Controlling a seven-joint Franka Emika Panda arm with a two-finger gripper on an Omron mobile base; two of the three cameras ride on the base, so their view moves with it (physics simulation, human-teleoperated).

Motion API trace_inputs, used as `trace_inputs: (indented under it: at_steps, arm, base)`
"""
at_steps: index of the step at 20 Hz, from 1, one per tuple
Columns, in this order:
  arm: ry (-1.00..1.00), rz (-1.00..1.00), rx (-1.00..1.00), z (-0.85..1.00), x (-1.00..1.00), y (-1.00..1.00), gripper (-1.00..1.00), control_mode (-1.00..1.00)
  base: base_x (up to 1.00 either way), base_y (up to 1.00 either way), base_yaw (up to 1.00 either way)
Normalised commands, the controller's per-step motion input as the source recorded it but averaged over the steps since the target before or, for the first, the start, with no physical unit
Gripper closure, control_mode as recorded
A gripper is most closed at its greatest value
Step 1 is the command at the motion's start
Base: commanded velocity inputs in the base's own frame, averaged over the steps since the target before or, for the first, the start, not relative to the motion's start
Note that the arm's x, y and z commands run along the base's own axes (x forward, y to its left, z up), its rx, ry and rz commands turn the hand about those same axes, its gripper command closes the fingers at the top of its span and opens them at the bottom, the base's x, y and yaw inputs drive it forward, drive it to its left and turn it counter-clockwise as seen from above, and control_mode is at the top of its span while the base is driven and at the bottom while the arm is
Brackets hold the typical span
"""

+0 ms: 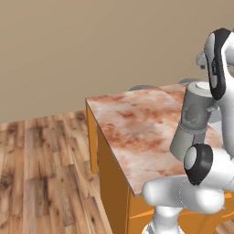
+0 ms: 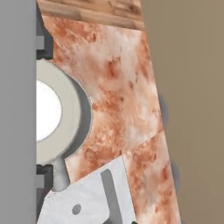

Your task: Grab the onion and lemon from the fridge, place them in the blender, close the lid, and turn on the blender to create a marinade.

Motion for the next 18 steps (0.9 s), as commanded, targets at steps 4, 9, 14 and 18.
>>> trace_inputs:
  at_steps: [4,9,14,18]
  arm:
    - [-0.37,0.02,0.0,0.15,-1.0,0.07,-1.0,-1.0]
    - [-0.39,0.1,0.0,-0.2,-1.0,0.07,-1.0,-1.0]
    - [-0.24,0.31,0.0,-0.65,-0.96,0.0,-1.0,-1.0]
    - [-0.07,0.45,0.0,-0.92,-0.51,-0.04,-1.0,-1.0]
  base:
    - [0.0,0.0,0.0]
    - [0.0,0.0,0.0]
    - [0.0,0.0,0.0]
    - [0.0,0.0,0.0]
